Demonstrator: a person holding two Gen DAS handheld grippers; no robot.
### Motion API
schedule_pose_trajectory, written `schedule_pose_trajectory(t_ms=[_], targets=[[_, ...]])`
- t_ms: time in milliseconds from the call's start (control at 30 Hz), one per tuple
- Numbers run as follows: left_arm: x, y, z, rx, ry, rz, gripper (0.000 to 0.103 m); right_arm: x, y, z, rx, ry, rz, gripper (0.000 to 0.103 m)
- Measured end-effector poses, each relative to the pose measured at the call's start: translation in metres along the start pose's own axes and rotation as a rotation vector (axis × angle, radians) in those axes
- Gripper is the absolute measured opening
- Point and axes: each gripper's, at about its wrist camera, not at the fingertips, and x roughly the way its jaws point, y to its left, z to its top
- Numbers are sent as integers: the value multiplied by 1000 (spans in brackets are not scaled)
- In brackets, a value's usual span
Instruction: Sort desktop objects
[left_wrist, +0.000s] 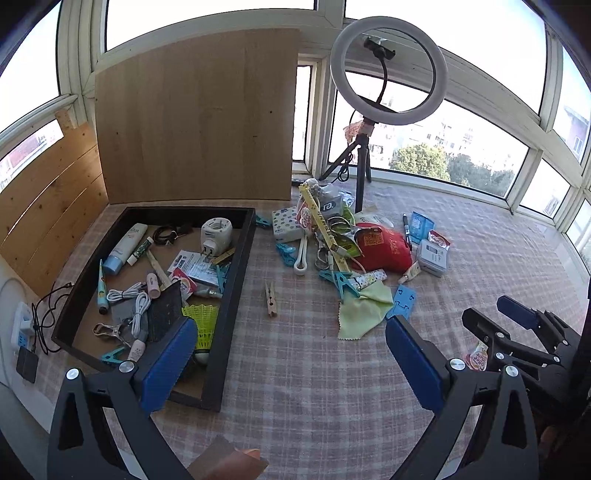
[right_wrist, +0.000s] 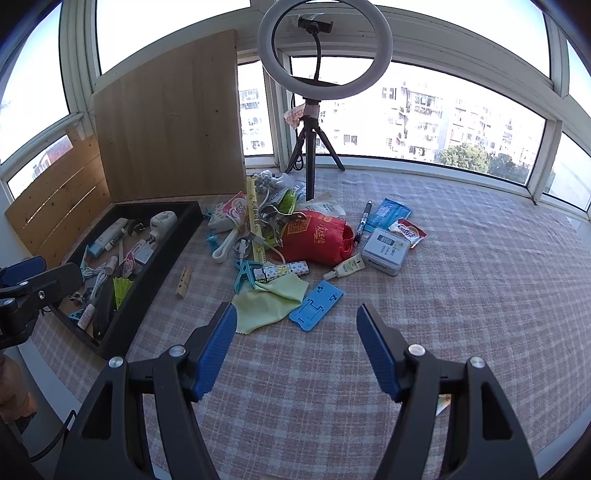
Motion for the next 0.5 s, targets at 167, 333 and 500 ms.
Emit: schedule_pose_trajectory(t_ms=[167,333,500], targets=[[-10,-1,4,-16,-31,-30,102,0,1,-1,-2,-1,0,66],[-11,-4,6,-7,-21,-37,102,0,0,-2,9,4,15,66],[-19,-3,10,7,1,-106,102,-10,2,2,9,-12,19,66]])
